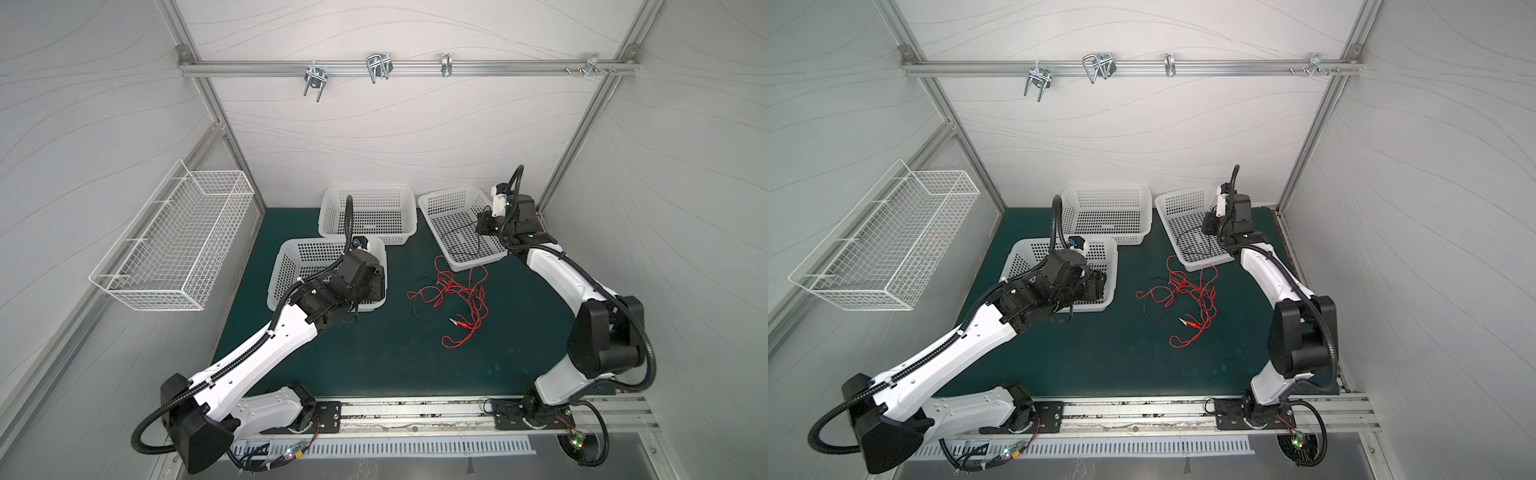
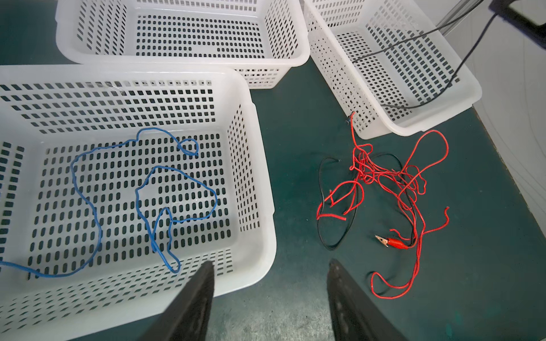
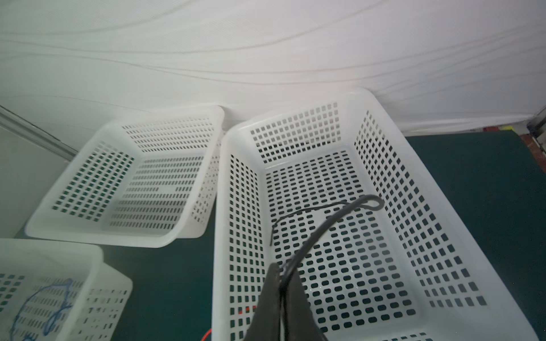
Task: Untangle the cables
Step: 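Carry the black wire over the farthest basket with the right gripper while the left lowers, then lower and open the right gripper to drop the black wire in the basket, then move the right gripper to the tangle and grasp another black wire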
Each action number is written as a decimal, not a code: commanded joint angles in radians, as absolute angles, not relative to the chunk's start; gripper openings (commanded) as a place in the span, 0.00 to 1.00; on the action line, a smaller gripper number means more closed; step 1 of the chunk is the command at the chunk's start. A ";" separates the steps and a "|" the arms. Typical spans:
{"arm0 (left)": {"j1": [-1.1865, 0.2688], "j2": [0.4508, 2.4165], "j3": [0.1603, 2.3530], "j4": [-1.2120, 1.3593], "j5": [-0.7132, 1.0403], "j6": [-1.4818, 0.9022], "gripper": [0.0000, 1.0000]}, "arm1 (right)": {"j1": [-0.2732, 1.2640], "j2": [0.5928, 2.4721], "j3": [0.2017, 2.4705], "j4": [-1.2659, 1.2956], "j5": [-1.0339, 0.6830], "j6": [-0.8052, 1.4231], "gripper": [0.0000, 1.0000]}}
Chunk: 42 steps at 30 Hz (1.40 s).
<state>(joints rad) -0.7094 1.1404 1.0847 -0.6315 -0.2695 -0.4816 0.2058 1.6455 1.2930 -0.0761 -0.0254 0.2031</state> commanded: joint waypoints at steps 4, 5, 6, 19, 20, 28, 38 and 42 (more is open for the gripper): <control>-0.709 1.193 1.091 -0.607 -0.189 -0.461 0.60 | 0.201 1.796 1.379 -0.253 0.091 0.213 0.00; -0.710 1.203 1.092 -0.603 -0.180 -0.460 0.60 | 0.202 1.818 1.393 -0.279 0.092 0.213 0.00; -0.710 1.213 1.093 -0.600 -0.170 -0.460 0.60 | 0.202 1.832 1.403 -0.296 0.097 0.214 0.00; -0.777 1.357 1.119 -0.500 -0.069 -0.439 0.69 | 0.200 1.869 1.466 -0.450 0.176 0.203 0.18; -0.782 1.371 1.126 -0.499 -0.066 -0.437 0.70 | 0.201 1.864 1.466 -0.457 0.184 0.200 0.20; -0.809 1.478 1.187 -0.506 -0.040 -0.428 0.70 | 0.192 1.792 1.431 -0.496 0.263 0.176 0.41; -0.813 1.537 1.216 -0.497 -0.046 -0.426 0.69 | 0.181 1.618 1.333 -0.504 0.298 0.184 0.68; -0.812 1.562 1.225 -0.500 -0.069 -0.434 0.66 | 0.183 1.522 1.274 -0.493 0.228 0.200 0.68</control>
